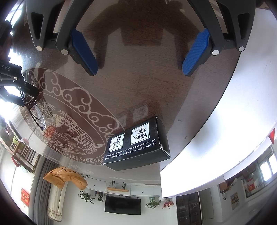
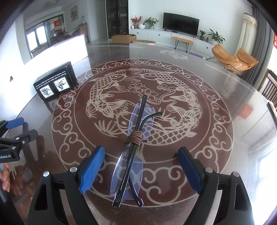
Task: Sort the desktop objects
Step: 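Grasp the black box with the left tool while the right tool holds the glasses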
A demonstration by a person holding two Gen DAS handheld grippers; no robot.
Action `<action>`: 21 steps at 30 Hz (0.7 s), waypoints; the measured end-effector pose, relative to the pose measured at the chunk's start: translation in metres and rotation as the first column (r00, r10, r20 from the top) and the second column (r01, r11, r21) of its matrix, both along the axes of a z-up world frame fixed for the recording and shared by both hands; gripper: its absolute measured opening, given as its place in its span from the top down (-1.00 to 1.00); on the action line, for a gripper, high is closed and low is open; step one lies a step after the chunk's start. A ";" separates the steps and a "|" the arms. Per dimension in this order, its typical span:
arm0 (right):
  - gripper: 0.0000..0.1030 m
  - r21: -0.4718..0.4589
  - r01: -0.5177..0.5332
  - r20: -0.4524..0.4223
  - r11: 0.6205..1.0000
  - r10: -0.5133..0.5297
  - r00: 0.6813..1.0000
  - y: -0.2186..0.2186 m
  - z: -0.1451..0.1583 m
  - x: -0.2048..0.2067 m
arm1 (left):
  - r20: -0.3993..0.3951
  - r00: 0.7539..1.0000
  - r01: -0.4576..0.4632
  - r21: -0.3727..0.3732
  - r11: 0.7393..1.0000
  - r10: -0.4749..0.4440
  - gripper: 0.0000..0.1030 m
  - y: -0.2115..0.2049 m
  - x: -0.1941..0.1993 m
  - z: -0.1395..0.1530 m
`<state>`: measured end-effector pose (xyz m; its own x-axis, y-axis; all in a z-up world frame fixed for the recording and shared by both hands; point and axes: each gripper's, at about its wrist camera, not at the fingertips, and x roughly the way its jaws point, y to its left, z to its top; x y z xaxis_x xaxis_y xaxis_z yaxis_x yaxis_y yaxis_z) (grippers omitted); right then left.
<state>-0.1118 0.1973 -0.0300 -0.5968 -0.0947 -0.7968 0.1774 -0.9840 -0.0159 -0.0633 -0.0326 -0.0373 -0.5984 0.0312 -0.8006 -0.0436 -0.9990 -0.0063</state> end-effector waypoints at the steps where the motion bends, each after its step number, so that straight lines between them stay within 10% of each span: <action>1: -0.68 -0.001 0.000 0.001 1.000 0.000 1.000 0.000 0.000 0.000 | -0.017 1.000 -0.001 -0.003 1.000 0.001 -0.94 -0.001 0.002 0.004; 7: -0.68 0.000 0.000 0.000 1.000 0.000 1.000 0.000 0.000 0.000 | -0.121 0.982 0.145 -0.006 0.989 -0.145 -0.94 -0.009 -0.008 0.037; 21: -0.69 -0.008 -0.015 0.003 1.000 0.015 1.000 -0.001 0.001 0.000 | 0.117 0.899 0.437 -0.195 0.878 -0.422 -0.92 0.025 -0.116 0.021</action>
